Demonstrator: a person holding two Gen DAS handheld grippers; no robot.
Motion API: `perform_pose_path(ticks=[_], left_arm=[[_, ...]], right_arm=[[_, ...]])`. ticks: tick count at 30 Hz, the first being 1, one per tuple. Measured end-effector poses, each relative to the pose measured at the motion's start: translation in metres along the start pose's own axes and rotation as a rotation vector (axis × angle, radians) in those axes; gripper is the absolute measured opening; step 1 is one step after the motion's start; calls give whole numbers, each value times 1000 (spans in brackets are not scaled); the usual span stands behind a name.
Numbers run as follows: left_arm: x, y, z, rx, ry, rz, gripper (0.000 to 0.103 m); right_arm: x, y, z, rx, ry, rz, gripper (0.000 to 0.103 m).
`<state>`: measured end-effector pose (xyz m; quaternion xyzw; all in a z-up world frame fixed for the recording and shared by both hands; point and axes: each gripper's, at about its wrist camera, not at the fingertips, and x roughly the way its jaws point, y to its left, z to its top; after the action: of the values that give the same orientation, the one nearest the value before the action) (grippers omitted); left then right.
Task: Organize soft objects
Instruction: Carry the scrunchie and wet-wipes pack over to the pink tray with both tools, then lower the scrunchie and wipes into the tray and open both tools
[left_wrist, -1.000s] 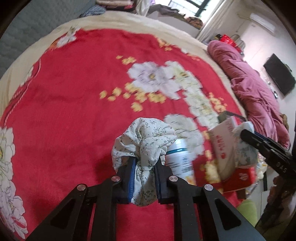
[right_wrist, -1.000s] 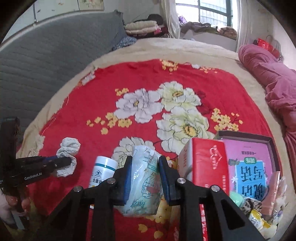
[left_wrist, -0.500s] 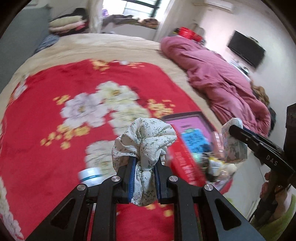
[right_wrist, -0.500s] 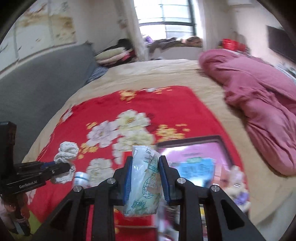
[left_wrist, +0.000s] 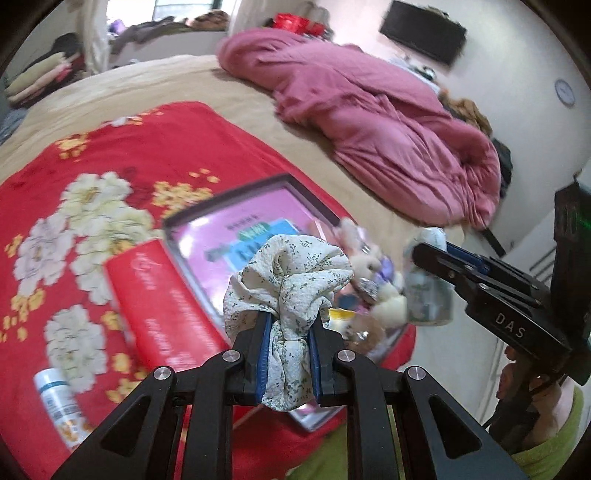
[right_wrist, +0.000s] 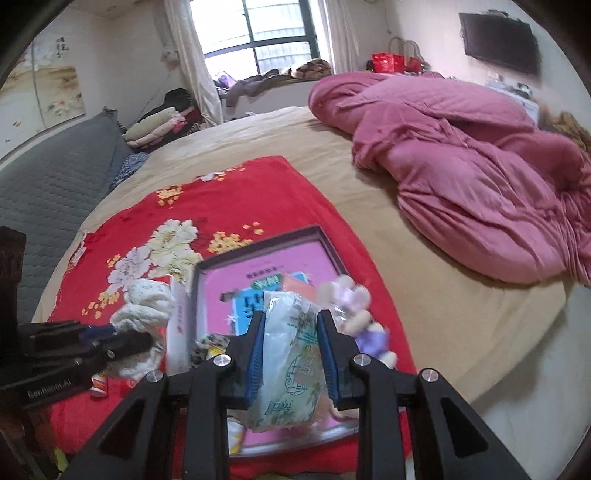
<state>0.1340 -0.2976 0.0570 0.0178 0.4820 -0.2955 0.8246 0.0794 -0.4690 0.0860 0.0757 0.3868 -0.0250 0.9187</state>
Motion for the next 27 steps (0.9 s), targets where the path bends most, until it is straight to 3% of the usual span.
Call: perform_pose_path(ticks=[5, 13, 27], left_arm=[[29, -23, -1, 45, 47, 3, 18], [62, -24, -1, 50, 102, 18, 18], [80, -24, 1, 56, 112, 14, 19]], right_arm=[[13, -18, -11, 38, 24, 17, 28], [43, -22, -21, 44, 59, 43, 28], [84, -10, -8, -1, 104, 52, 30]])
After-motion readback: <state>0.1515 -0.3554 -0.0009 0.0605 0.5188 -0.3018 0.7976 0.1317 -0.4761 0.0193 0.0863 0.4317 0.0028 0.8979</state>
